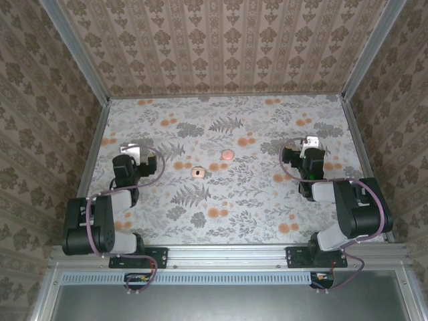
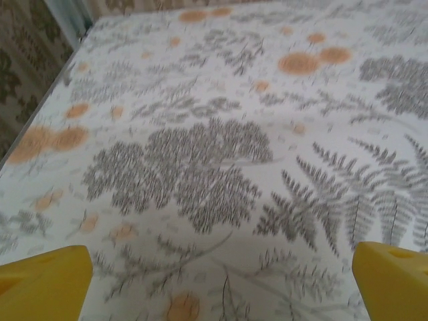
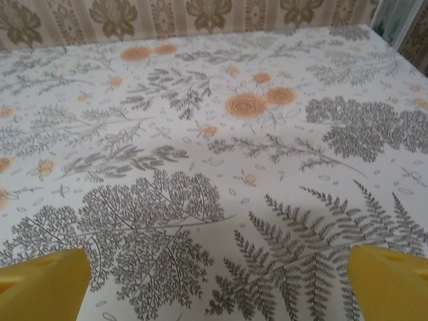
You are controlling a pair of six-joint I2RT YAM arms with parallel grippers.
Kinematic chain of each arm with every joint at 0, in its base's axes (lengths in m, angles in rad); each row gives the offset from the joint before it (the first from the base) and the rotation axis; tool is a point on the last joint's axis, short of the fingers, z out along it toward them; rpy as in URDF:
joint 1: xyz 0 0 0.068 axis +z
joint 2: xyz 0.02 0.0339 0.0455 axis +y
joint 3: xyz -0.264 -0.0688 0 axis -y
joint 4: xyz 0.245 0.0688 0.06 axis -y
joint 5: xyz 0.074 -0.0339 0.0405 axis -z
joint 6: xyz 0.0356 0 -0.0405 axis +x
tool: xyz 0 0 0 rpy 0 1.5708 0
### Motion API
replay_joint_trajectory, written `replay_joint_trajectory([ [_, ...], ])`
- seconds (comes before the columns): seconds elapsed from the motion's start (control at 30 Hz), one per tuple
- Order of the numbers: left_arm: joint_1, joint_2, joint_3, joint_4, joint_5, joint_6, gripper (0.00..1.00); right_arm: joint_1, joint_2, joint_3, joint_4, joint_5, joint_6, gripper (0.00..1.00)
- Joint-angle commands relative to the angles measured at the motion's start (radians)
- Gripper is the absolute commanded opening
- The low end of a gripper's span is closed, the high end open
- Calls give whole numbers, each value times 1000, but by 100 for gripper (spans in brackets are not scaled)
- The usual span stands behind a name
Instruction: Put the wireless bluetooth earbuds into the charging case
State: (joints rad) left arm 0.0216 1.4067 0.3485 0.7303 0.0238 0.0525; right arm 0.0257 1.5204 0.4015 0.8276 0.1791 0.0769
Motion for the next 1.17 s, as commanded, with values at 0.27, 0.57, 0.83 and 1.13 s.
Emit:
replay_joint_trajectory([
  [0.27,-20,130,61,111,21,-3,100,-1,14,-12,65,-7,-13,100],
  [0.57,-22,128,60,114,16,0,100,6,12,-11,63,-6,-22,100],
  [0.83,-22,128,60,113,15,0,100,8,14,-9,58,-8,-23,100],
  [1.13,-26,128,60,113,7,2,100,10,13,-5,54,-21,-29,100],
])
